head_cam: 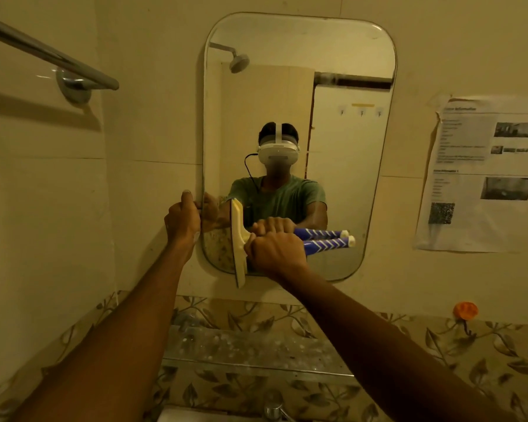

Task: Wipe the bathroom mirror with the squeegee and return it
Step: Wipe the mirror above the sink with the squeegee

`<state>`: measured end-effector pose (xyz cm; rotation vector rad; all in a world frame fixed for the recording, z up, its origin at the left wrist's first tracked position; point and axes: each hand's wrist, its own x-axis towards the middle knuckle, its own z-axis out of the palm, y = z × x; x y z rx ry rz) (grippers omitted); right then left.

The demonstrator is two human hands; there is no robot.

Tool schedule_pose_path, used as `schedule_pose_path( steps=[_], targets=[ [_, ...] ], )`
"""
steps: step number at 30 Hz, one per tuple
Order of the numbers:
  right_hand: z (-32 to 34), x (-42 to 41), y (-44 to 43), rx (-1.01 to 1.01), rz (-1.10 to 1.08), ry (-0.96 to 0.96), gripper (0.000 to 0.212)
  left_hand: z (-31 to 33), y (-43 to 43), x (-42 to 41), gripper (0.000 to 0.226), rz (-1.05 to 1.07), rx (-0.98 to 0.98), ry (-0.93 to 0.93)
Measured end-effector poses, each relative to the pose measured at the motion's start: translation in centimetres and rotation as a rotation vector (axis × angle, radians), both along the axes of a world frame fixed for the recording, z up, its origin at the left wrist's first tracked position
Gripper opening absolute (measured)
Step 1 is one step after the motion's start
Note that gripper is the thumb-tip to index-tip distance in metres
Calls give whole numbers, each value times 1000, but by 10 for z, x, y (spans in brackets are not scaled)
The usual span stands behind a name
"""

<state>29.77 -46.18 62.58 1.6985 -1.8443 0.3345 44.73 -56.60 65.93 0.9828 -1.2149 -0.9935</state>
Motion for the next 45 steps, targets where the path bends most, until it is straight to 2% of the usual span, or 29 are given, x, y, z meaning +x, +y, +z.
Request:
schedule_pose_path(
  steps=[6, 9, 11, 14, 17, 21, 23, 26, 28, 31, 33, 35, 38, 42, 45],
  targets=[
    [7, -69, 39, 123, -68, -121, 43, 1, 7, -1, 47, 42, -56, -11],
    [12, -113, 77, 94, -214, -141, 28, -1, 6, -3, 49, 60, -75, 9],
    [15, -121, 88, 106, -310, -92, 38, 0, 6, -5, 48, 70, -100, 8],
    [13, -98, 73, 72, -225, 8, 40, -2, 4, -6, 49, 65, -141, -20],
    [15, -53, 28, 37, -74, 5, 43, -5, -2, -3, 53, 46, -149, -12],
    [37, -6, -19, -47, -74, 30, 48, -6, -4, -4, 50, 52, -167, 0],
    [47, -15, -12, -35, -60, 25, 43, -6, -7, -4, 50, 57, -184, 7],
    [56, -64, 27, -7, -36, -99, 23, -9, -10, -3, 51, 62, -204, -11],
    [61, -98, 60, -16, -118, -116, 14, -10, -9, -5, 49, 80, -218, -25],
    [65, -115, 89, -53, -272, -87, 16, -8, -5, -7, 51, 121, -249, -84],
    [61, -100, 89, -77, -275, -83, 18, -8, -4, -7, 52, 117, -240, -104],
    [45, -74, 74, -99, -169, -75, 25, -8, -3, -6, 51, 98, -222, -97],
    [3, -31, 28, -19, -57, -49, 38, -7, -2, -6, 51, 91, -210, -76],
    [-37, 29, -16, 33, 9, -116, 48, -6, -2, -7, 49, 107, -217, -74],
    [-45, 35, -25, 21, -14, -109, 45, -6, -3, -7, 48, 114, -223, -68]
  ],
)
